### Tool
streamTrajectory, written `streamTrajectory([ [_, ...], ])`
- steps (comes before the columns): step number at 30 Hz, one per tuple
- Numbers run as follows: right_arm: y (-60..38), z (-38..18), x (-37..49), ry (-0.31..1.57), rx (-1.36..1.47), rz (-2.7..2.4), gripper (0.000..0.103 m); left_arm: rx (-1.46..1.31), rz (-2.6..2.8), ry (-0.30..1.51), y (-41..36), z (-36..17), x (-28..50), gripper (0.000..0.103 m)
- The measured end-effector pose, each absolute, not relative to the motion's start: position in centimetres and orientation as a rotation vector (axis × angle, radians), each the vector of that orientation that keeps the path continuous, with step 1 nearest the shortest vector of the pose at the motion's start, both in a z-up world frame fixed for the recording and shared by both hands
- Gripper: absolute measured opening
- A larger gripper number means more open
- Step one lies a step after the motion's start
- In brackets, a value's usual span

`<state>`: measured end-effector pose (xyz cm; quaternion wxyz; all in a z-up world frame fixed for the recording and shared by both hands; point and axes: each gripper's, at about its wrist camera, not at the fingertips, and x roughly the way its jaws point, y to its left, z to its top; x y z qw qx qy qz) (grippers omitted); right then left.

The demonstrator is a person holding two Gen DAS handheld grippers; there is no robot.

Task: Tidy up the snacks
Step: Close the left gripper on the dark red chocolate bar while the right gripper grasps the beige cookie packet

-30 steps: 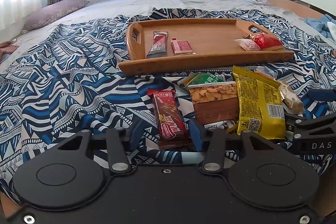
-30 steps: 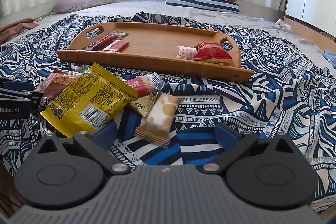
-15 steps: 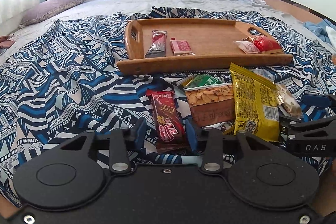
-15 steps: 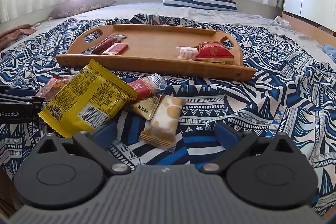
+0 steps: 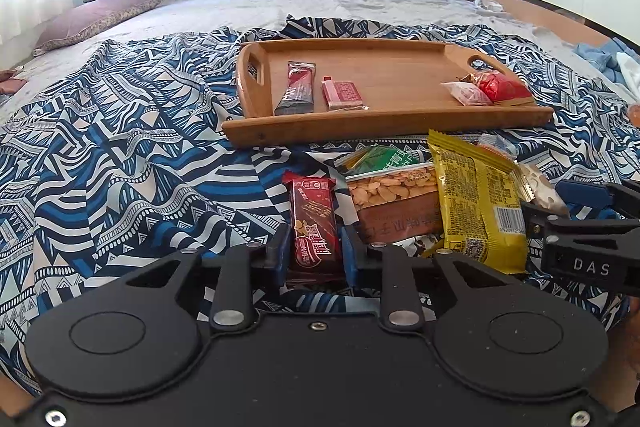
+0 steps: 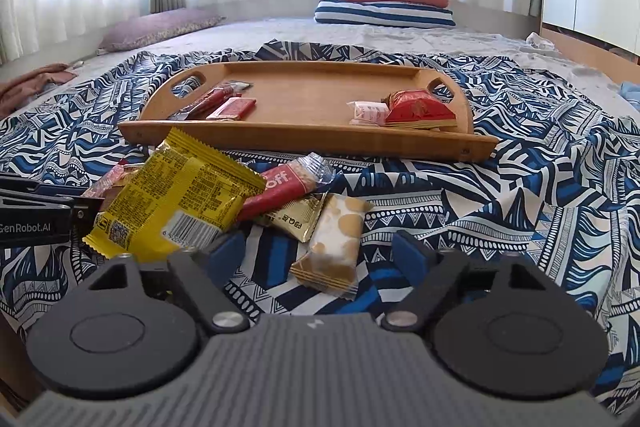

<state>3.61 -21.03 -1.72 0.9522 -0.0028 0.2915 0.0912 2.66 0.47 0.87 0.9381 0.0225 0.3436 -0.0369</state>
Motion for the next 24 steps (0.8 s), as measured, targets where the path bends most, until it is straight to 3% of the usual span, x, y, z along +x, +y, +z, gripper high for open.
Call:
streamTrajectory([
  [12, -21.0, -1.1, 3.2, 0.597, -0.006, 0.181, 0.031, 0.041, -0.052, 0.684, 0.8, 1.6, 2.4, 0.025],
  [17, -21.0, -0.6, 2.7, 0.592, -0.007, 0.175, 0.024, 0.037, -0.04, 0.665, 1.1, 2.4, 2.3, 0.025],
  [24, -21.5, 0.7, 2.1, 0.545, -0.017, 0.148, 0.023, 0.008, -0.039, 0.636, 1.6, 4.1, 2.6, 0.025],
])
